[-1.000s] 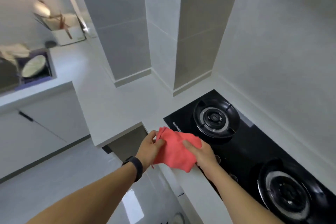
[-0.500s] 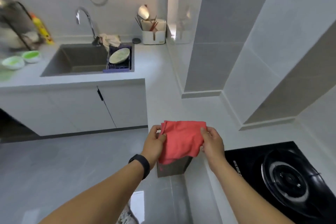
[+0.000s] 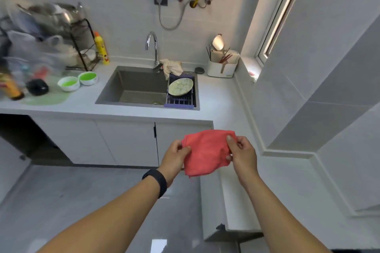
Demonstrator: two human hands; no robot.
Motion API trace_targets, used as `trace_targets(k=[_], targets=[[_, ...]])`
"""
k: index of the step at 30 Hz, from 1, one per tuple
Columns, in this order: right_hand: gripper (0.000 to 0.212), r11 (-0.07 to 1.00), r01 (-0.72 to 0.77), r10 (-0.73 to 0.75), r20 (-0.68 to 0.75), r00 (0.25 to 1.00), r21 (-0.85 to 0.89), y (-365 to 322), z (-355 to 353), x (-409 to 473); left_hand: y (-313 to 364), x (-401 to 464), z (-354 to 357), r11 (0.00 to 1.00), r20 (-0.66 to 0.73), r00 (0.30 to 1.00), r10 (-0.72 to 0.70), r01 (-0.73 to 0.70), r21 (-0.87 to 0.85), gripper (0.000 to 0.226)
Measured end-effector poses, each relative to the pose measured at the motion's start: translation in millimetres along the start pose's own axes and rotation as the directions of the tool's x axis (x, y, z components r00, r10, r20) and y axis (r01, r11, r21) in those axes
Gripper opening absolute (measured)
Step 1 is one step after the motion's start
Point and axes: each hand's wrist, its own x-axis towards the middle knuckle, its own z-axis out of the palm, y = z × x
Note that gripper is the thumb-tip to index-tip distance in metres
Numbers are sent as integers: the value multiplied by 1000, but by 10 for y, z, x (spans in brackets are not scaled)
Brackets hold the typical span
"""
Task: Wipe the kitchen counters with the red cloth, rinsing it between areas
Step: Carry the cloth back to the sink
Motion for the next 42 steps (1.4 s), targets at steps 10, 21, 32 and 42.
trace_targets(k=[10, 21, 32, 42], targets=[[10, 969, 220, -210, 91, 974, -114, -290, 1558, 863, 164, 843, -1063, 996, -177, 984, -23, 7, -89, 19], [28, 974, 193, -161, 239, 958, -117, -755, 3430, 2218, 1287, 2379, -2236, 930, -187, 982, 9, -77, -359, 8], [23, 995, 95, -84, 241, 967, -32, -1297, 4584, 3142, 1770, 3774, -3422, 931, -86, 996, 37, -66, -358, 31], [26, 998, -55, 55, 43, 998, -22, -1485, 5061, 3520, 2120, 4823, -3929, 982, 128, 989, 75, -50, -182, 21]])
